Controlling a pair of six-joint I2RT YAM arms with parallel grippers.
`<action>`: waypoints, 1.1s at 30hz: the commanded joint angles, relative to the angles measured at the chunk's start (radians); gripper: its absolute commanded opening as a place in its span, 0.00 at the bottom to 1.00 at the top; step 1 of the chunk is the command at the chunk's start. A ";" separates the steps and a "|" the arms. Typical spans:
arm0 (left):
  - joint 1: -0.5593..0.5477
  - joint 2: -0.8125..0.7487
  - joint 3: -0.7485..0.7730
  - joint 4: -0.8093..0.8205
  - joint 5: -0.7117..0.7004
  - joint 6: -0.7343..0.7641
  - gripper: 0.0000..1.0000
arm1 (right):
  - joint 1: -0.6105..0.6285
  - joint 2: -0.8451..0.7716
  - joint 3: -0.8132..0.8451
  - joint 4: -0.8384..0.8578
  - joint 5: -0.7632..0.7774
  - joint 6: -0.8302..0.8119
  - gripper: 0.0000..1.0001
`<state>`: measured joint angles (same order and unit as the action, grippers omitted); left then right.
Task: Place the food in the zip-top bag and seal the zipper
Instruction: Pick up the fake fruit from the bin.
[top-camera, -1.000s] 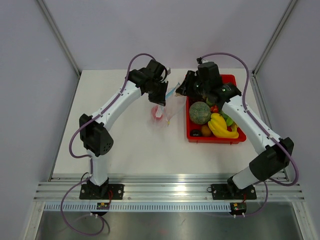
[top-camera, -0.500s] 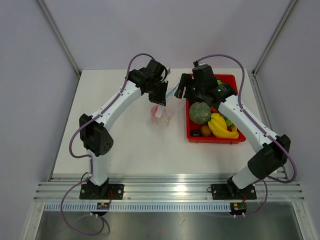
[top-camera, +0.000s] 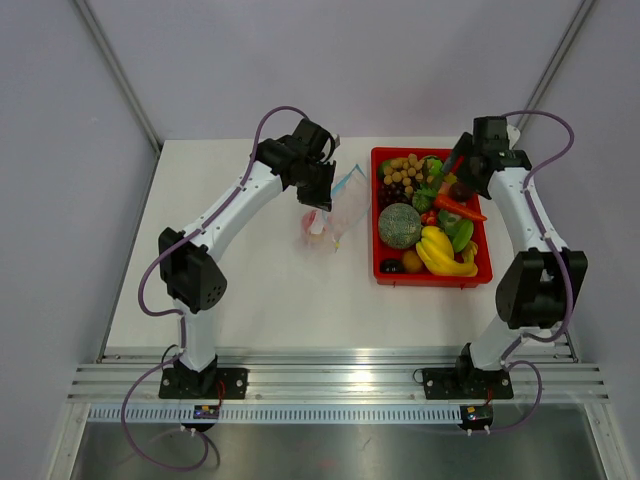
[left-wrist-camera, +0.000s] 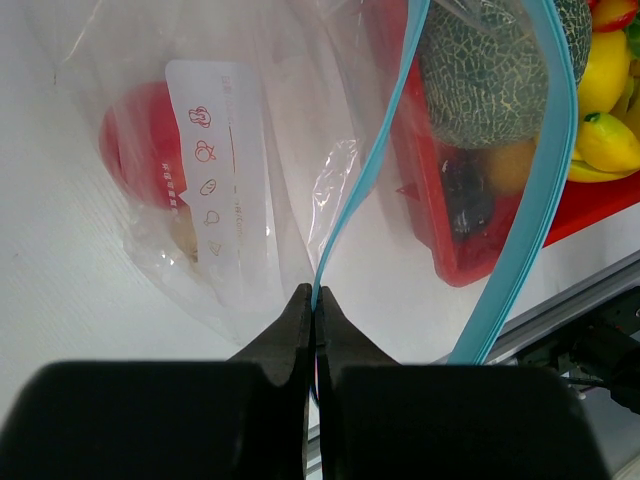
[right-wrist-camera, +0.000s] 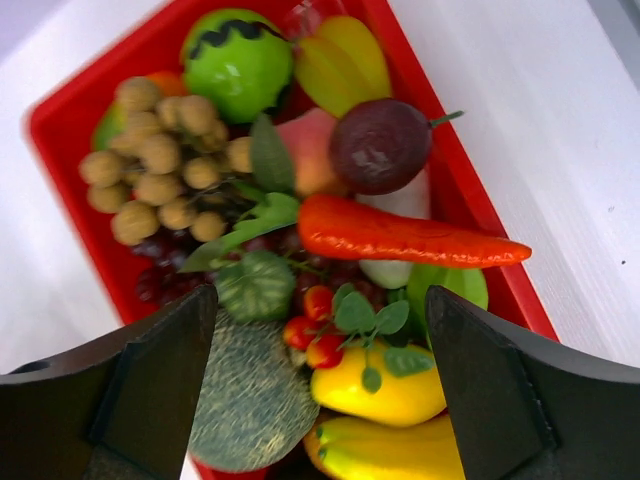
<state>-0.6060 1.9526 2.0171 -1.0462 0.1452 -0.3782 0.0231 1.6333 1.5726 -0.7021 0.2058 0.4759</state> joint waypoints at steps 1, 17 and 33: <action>0.000 -0.046 0.005 0.022 -0.015 -0.004 0.00 | -0.049 0.091 0.062 -0.020 0.014 -0.016 0.93; 0.000 -0.041 -0.018 0.031 -0.018 0.018 0.00 | -0.133 0.347 0.165 0.033 -0.084 0.069 0.99; 0.000 -0.043 -0.044 0.029 -0.024 0.025 0.00 | -0.152 0.401 0.193 0.081 -0.134 0.098 0.68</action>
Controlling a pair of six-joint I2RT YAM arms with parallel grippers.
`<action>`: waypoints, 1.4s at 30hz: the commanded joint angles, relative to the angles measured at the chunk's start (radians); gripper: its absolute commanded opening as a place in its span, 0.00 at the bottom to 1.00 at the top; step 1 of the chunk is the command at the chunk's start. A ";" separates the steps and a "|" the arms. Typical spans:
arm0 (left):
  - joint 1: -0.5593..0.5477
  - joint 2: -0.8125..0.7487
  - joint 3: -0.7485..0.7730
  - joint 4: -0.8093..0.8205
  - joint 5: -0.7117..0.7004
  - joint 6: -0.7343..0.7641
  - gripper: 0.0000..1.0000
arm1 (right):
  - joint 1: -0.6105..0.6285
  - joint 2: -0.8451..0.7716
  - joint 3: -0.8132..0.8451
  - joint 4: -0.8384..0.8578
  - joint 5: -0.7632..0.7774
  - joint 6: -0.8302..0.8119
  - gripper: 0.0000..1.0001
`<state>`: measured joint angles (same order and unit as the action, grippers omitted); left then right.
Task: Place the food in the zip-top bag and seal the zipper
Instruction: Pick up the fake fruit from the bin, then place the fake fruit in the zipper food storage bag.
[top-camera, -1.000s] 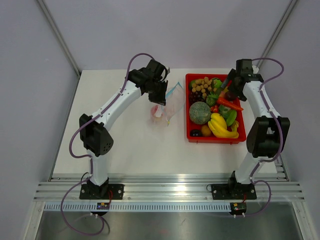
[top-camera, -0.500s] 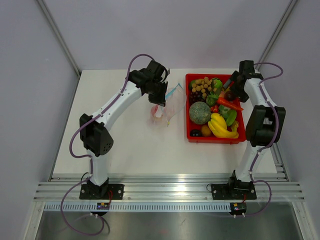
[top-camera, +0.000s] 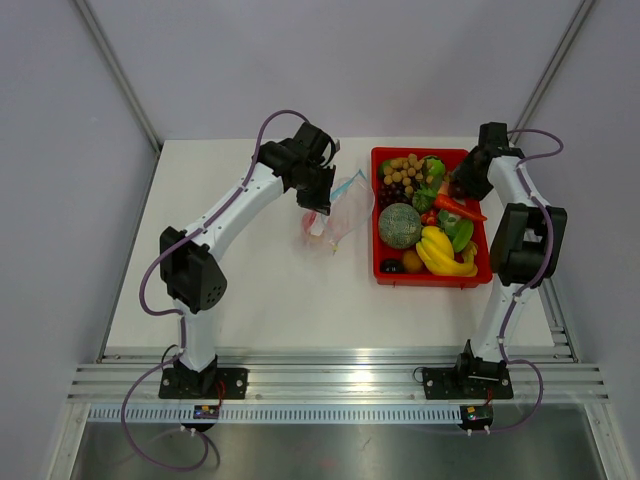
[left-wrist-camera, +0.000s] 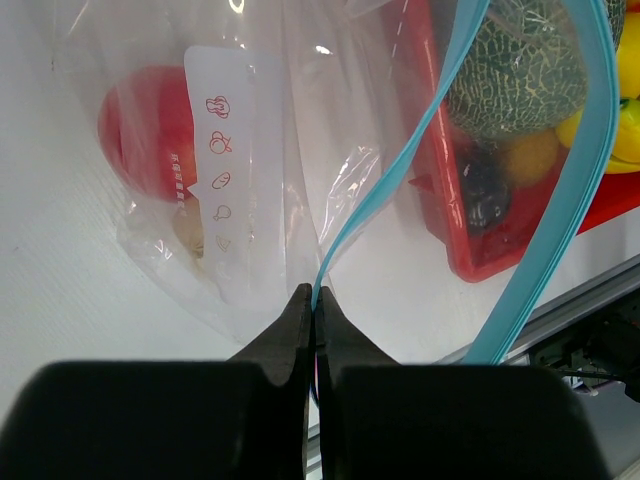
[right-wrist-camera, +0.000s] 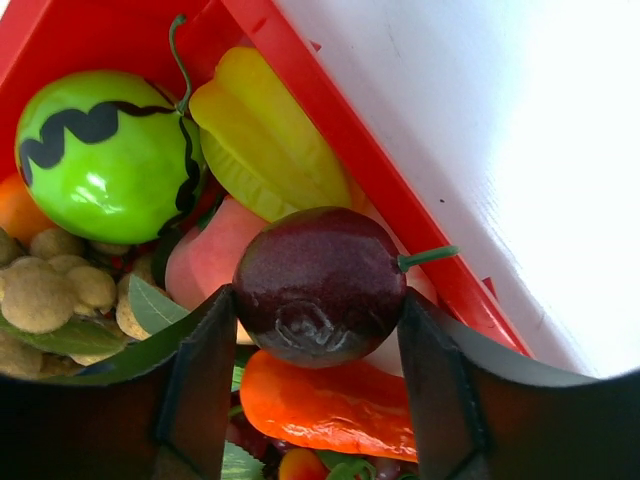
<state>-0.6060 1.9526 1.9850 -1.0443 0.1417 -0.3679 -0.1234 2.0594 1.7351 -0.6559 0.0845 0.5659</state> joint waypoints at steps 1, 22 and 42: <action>0.000 -0.041 -0.012 0.027 -0.019 0.014 0.00 | -0.005 -0.033 0.017 0.038 -0.011 0.009 0.59; 0.000 -0.027 0.058 0.015 -0.030 -0.006 0.00 | 0.149 -0.548 -0.206 0.045 -0.124 -0.043 0.40; 0.003 -0.064 0.067 0.010 -0.007 -0.020 0.00 | 0.692 -0.496 -0.163 0.003 -0.091 0.000 0.67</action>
<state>-0.6060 1.9518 2.0079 -1.0481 0.1276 -0.3748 0.5480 1.5200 1.5242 -0.6327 -0.0196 0.5690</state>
